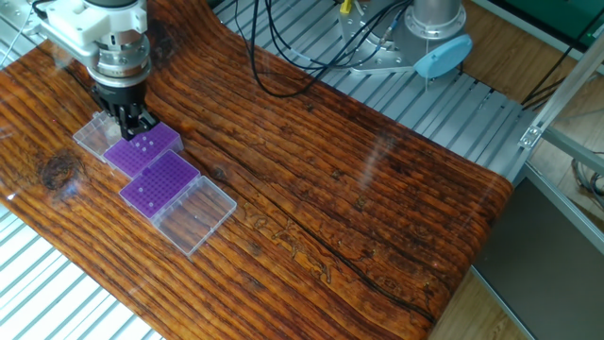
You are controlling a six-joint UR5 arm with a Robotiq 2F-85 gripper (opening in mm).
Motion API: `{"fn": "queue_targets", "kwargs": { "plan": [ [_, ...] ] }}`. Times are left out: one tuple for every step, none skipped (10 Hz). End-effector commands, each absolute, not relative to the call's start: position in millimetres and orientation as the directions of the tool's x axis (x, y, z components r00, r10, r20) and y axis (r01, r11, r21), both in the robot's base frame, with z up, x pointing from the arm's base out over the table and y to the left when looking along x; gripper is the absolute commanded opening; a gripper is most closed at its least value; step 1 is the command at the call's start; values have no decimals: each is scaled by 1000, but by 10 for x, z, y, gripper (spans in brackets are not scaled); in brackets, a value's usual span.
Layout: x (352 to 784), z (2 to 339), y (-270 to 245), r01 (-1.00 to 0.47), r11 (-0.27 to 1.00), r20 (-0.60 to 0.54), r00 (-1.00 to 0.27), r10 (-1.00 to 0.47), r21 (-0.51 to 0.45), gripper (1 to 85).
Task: Transfer all small pipette tips from one holder to another
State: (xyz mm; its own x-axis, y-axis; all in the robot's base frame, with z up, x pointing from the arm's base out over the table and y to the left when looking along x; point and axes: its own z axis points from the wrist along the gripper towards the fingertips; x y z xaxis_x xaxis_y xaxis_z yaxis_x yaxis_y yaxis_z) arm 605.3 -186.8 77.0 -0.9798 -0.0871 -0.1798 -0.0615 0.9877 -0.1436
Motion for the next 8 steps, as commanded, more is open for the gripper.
{"fn": "queue_targets", "kwargs": {
  "plan": [
    [6079,784,-1826,-52,990,-189,-979,-77,-133,10],
    [6080,783,-1826,-54,990,-189,-979,-78,-133,10],
    [6082,779,-1828,-54,990,-189,-979,-78,-133,10],
    [6093,774,-1830,-55,989,-192,-978,-80,-134,10],
    [6102,766,-1825,-55,990,-193,-978,-80,-131,10],
    [6114,756,-1826,-57,990,-196,-977,-82,-130,10],
    [6122,741,-1835,-58,990,-199,-976,-83,-129,10],
    [6124,719,-1848,-61,990,-202,-976,-86,-127,10]
  ]
}}
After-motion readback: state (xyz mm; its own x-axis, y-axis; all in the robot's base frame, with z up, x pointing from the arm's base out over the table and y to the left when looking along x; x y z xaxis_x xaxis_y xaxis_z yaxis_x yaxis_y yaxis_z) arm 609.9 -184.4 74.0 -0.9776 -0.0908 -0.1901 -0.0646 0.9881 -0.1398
